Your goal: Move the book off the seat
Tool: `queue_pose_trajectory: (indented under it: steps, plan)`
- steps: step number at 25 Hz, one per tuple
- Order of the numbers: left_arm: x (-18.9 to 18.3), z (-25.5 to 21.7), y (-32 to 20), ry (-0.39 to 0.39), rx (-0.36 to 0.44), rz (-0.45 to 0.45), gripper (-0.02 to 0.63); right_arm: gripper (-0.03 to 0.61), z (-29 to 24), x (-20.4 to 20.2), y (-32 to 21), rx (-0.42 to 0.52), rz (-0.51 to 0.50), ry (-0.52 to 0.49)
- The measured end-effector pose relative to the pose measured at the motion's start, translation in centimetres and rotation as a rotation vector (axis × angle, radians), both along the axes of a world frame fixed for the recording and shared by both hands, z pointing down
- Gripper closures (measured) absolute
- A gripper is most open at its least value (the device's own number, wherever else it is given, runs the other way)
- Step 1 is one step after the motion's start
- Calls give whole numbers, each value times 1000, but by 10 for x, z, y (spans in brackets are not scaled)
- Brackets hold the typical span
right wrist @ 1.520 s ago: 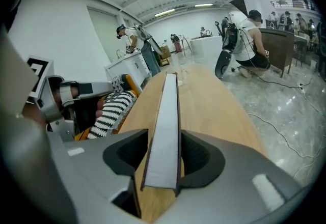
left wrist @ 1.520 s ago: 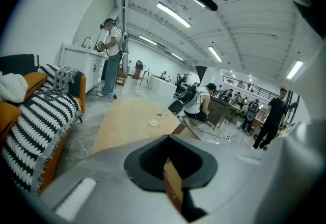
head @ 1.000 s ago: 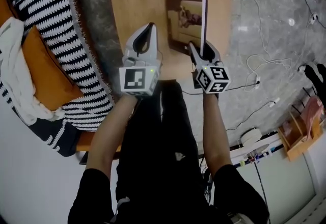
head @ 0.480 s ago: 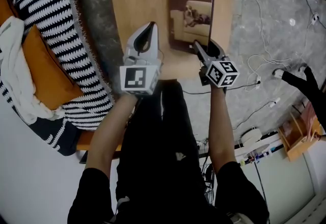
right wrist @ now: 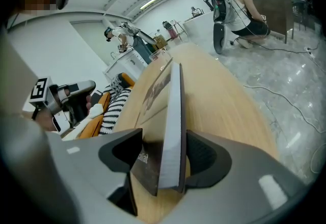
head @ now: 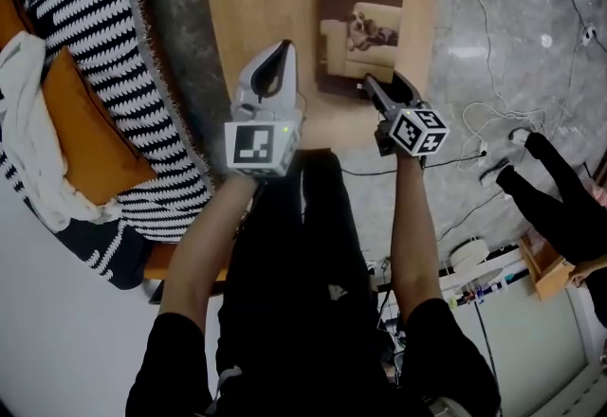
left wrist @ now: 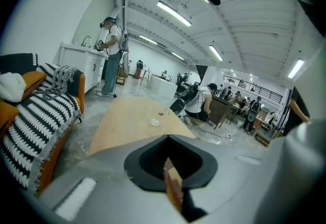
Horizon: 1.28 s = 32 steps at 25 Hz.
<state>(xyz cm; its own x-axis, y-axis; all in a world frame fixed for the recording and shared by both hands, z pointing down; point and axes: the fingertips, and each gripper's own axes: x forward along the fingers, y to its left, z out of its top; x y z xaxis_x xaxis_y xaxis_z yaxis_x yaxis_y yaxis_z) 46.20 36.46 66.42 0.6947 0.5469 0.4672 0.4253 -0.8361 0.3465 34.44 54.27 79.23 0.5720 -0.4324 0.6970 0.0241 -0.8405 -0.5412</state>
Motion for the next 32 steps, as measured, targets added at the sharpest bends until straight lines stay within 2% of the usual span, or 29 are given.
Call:
queue_pose_trajectory:
  steps: [21, 27, 32]
  plan:
    - [-4, 4, 13, -5, 9, 2, 607, 305, 18, -15, 17, -56, 23, -66]
    - [-8, 3, 17, 1, 8, 14, 608, 367, 15, -19, 19, -86, 37, -68]
    - [-10, -1, 18, -5, 4, 2, 609, 444, 9, -19, 29, -125, 68, -61]
